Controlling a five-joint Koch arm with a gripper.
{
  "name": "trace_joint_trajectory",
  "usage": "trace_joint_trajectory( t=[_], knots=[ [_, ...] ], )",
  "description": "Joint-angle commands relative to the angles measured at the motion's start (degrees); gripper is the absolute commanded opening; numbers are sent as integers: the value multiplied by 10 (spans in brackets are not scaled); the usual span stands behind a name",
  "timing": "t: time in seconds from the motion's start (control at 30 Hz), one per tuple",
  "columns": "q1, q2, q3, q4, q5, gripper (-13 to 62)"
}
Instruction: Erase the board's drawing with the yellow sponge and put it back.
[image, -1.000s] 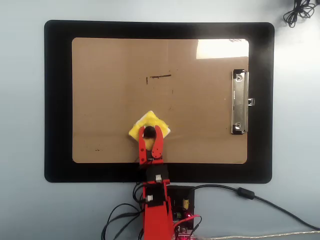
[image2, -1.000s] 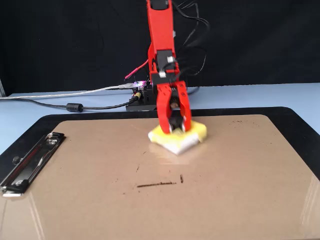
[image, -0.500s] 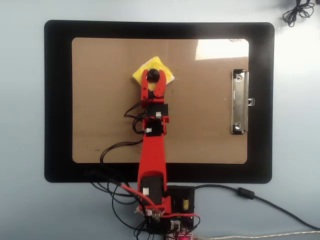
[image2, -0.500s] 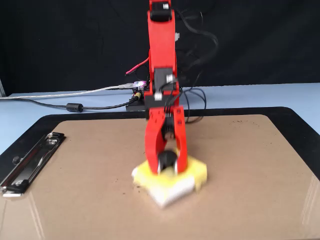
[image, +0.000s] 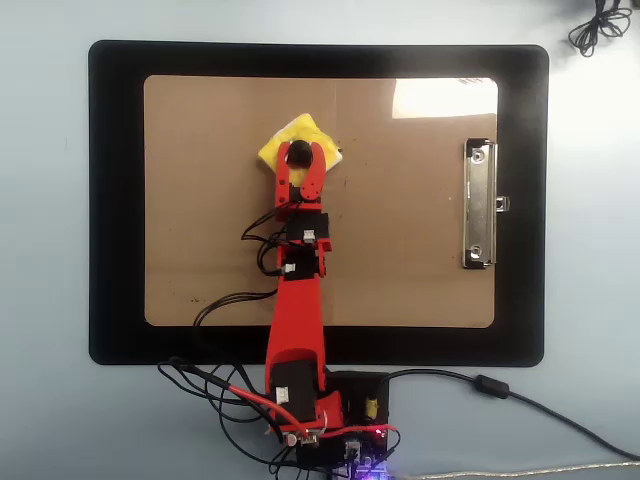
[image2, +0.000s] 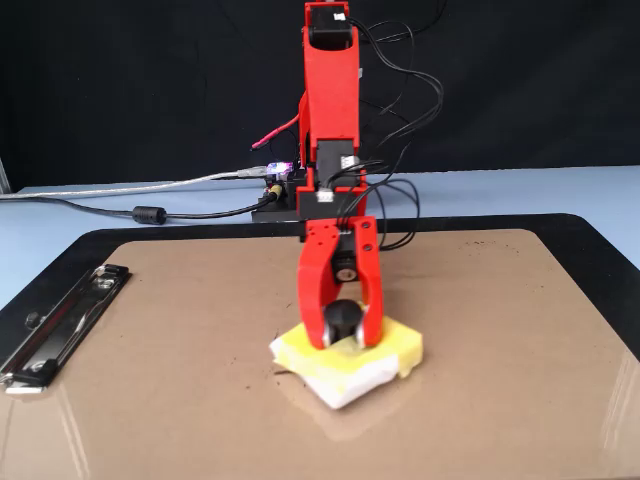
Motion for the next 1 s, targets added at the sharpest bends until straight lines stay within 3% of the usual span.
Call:
trace_joint_trajectory(
  t=[0.0, 0.17, 0.43, 0.67, 0.77, 0.83, 0.97],
  knots=[
    [-7, 11, 13, -3, -51, -80],
    [62, -123, -126, -4, -17, -80],
    [165, -121, -141, 1, 87, -80],
    [162, 179, 211, -5, 88, -80],
    [161, 237, 252, -2, 88, -80],
    [162, 188, 201, -4, 88, -80],
    [162, -53, -60, -5, 87, -80]
  ],
)
